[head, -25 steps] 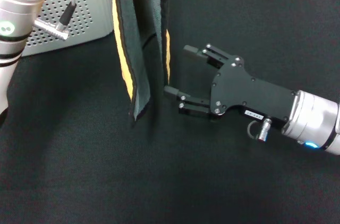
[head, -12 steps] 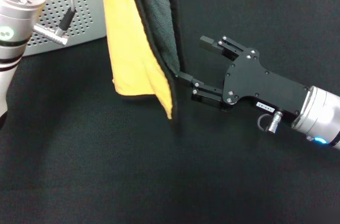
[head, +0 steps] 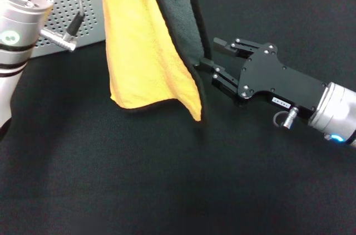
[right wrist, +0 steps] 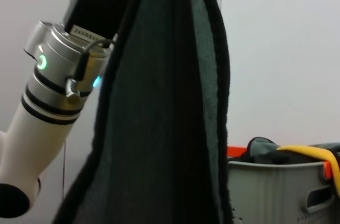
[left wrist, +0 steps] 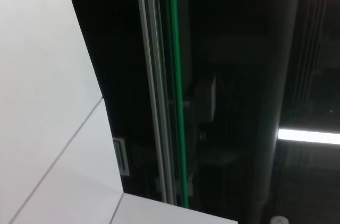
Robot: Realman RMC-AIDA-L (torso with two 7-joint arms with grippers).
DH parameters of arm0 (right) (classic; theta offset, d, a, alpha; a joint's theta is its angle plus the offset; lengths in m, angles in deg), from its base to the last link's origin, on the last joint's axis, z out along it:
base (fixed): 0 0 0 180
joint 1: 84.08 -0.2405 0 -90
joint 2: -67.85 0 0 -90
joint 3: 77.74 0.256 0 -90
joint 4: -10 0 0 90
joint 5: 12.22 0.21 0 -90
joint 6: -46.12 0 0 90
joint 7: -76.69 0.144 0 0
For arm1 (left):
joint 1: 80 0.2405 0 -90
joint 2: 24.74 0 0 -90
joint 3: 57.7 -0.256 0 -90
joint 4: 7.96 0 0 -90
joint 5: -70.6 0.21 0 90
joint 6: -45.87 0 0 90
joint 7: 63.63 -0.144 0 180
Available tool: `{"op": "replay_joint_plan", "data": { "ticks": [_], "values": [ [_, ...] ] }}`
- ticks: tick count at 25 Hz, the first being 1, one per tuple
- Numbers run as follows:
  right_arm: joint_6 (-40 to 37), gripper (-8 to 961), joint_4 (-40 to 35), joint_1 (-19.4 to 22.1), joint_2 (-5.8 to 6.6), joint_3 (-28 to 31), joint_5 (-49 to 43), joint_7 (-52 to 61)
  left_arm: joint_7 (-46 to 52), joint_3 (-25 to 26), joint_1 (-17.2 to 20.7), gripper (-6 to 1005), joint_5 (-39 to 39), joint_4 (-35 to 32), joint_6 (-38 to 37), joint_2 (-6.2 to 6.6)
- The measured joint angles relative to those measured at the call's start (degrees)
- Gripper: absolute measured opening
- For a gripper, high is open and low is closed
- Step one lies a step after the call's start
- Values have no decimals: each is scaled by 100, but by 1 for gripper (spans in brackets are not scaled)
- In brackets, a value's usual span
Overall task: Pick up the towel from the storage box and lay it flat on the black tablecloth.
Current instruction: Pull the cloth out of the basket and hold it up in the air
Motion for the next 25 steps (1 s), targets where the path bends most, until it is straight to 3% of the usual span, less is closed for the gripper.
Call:
{"op": "replay_joint_plan", "data": {
  "ticks": [15,25],
  "values": [
    [-98,244,6,-127,0,-60,-6,79,-35,-118,-2,-1,-37,7,0,12],
    [-23,221,5,-19,0,-84,-31,103,-124,-87,-1,-1,-91,22,11,27]
  ]
}}
